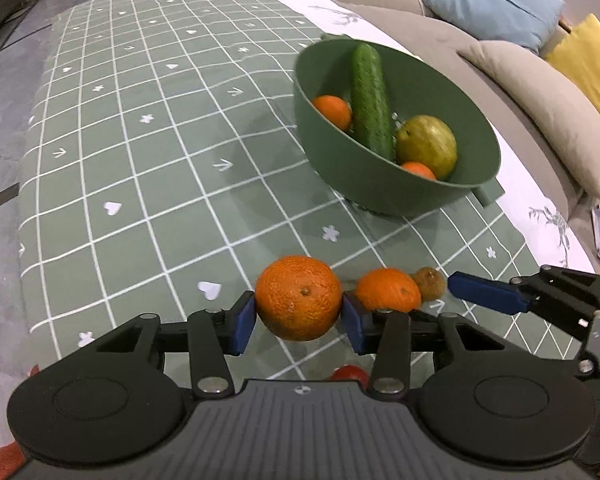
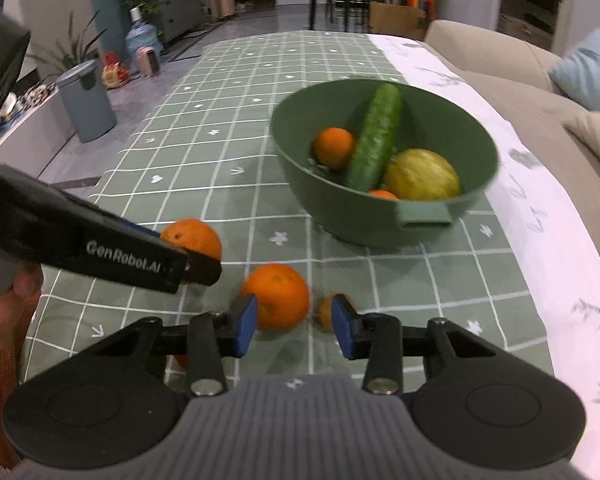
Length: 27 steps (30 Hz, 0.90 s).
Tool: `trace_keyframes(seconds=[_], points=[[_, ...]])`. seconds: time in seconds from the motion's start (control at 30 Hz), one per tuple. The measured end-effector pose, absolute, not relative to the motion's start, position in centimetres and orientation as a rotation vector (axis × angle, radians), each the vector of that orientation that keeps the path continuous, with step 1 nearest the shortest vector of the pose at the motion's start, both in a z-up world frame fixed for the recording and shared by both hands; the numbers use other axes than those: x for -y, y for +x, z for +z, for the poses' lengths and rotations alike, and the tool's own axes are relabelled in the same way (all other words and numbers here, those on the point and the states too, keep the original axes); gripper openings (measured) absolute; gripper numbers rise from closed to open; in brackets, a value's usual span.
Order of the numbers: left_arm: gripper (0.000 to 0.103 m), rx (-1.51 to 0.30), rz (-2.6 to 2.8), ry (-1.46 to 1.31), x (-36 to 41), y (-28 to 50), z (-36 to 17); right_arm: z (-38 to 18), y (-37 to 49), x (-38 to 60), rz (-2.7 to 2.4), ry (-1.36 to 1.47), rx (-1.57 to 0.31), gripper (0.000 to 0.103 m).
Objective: Organize fruits
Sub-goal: 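Grasp a mandarin with the left tool while the right tool grasps another mandarin, then place both mandarins into the colander and open both tools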
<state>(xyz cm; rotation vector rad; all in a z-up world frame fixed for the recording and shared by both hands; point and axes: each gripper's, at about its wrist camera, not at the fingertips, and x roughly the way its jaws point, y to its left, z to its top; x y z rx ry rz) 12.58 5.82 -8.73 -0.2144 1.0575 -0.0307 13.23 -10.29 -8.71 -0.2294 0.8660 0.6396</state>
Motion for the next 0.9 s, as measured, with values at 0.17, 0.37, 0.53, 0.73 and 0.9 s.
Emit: trace_keyframes(seconds=[0.17, 0.37, 0.53, 0.73, 0.9], points=[[0.052, -1.039, -0.037, -0.225, -6.3, 12.3, -8.3, -9.3, 13.7, 9.0, 0.647, -0.265, -0.879, 0.037], [0.052, -1.035, -0.044, -0.231, -6.5, 12.2, -8.2, -9.9, 14.2, 8.0, 0.644, -0.28, -0.898, 0.038], [0.052, -1.03, -0.037, -0.237, -6.9, 12.0, -7.9, -10.3, 14.2, 7.3, 0.663, -0.301, -0.901, 0.041], [0.052, -1.03, -0.034, -0.239, -6.7, 11.7, -7.4, -10.4, 13.9, 6.7, 0.661, -0.323, -0.896, 0.039], [0.052, -0.998, -0.048, -0.218, -6.0, 11.4, -6.0, -8.7, 13.4, 7.8, 0.654, -0.279, -0.868, 0.039]])
